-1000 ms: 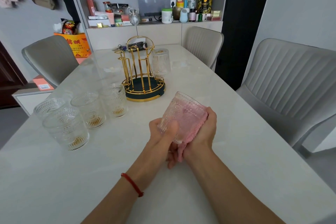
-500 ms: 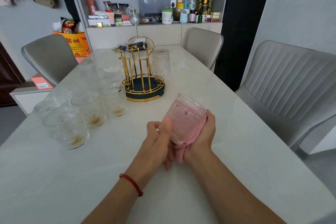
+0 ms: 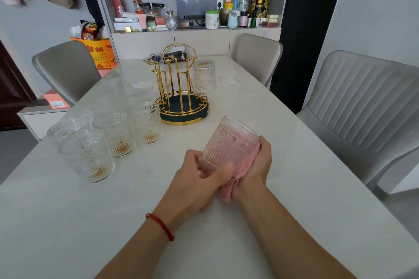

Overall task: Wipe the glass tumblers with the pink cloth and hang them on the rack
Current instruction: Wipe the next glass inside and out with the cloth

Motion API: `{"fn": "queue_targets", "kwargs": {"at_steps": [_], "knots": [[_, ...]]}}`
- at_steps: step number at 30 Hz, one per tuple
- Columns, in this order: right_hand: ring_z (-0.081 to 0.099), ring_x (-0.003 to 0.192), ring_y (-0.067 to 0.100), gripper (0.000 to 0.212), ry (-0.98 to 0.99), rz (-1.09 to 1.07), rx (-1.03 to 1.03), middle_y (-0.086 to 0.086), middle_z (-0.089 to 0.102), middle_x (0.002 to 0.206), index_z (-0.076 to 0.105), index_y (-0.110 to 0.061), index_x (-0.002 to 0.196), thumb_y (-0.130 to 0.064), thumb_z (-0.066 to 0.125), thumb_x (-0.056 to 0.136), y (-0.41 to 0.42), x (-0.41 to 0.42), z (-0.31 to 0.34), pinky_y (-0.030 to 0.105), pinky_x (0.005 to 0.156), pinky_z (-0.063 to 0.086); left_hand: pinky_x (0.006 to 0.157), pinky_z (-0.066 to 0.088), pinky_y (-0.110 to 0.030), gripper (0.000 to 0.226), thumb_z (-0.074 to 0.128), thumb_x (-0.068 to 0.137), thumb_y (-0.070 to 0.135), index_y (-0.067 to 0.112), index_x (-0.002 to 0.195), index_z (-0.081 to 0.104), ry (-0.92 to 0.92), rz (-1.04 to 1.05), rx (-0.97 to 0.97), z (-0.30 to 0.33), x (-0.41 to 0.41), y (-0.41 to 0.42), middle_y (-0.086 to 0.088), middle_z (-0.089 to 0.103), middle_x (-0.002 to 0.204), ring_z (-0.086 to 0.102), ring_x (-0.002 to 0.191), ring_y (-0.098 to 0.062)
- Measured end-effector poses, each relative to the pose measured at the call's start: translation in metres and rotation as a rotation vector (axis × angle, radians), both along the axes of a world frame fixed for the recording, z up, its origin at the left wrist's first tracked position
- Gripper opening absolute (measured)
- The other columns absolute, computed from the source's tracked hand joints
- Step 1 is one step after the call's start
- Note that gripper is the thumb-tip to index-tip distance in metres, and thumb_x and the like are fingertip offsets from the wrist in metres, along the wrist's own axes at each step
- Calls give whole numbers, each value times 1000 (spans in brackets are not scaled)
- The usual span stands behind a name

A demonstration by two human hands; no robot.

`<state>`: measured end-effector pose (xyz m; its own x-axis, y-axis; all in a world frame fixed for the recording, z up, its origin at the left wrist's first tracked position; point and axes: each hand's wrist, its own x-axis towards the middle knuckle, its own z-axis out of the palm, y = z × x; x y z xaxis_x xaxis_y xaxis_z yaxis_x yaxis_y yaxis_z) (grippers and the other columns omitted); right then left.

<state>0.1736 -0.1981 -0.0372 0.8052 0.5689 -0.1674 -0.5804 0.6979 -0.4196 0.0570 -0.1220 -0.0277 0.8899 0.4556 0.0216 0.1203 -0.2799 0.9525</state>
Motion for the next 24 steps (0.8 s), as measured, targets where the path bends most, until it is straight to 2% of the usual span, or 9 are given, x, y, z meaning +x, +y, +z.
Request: {"fn": "queue_targets", "kwargs": {"at_steps": [3,6,8,11,15,18,20,22,24], "knots": [[61,93,32,43,-9,22,12,11,67,98,69,-17,103,-54,55,86,-2,1,0,47,86,52,44,42,-32,76,66,67,84,18,102,53,-85,9,40,-1,-1,-1,-6,68,70,54,51,-21],[61,112,36,60,5,25,-11,16,67,127,69,-11,129,-46,66,80,1,3,-1,48,103,47,40,34,-27,91,46,81,87,-3,86,56,-47,-87,-67,5,-2,4,-26,60,64,47,49,-31],[60,123,37,59,30,11,2,18,66,136,67,-8,133,-40,63,84,5,5,-4,54,112,42,40,34,-24,99,39,80,91,-6,73,55,16,-86,-116,8,-1,6,-24,55,57,45,49,-33],[65,95,30,34,41,-14,-12,9,71,104,72,-18,107,-42,55,91,3,2,-1,44,91,53,40,39,-27,92,45,74,93,1,82,53,54,-39,-94,9,-1,2,-17,58,56,51,50,-34],[67,75,27,37,7,0,-6,6,74,79,71,-18,92,-46,48,95,-4,-3,6,43,80,54,40,42,-34,73,68,71,75,10,98,51,-75,12,18,3,-2,-6,-10,64,62,51,42,-27],[64,95,33,40,1,29,-33,11,69,104,68,-15,105,-47,63,82,-1,0,4,44,90,53,36,33,-25,73,56,76,78,6,82,52,-66,-39,-12,6,-3,-3,-20,54,60,41,35,-19],[54,115,35,69,5,37,-59,16,57,128,63,-7,128,-44,73,72,4,2,0,49,109,41,36,28,-19,75,38,71,88,14,62,47,55,-109,-152,9,-4,0,-24,49,56,36,35,-20],[50,120,34,85,29,39,-26,19,53,137,55,-4,142,-44,74,71,9,4,-2,52,116,33,36,27,-17,84,30,65,96,13,58,45,139,-165,-241,11,-3,2,-18,48,53,33,33,-21],[54,116,33,71,23,-1,-26,19,61,135,63,-4,131,-45,71,73,7,0,2,50,112,39,36,30,-19,92,32,71,98,8,68,47,166,-163,-254,11,-1,2,-16,49,53,36,32,-20]]}}
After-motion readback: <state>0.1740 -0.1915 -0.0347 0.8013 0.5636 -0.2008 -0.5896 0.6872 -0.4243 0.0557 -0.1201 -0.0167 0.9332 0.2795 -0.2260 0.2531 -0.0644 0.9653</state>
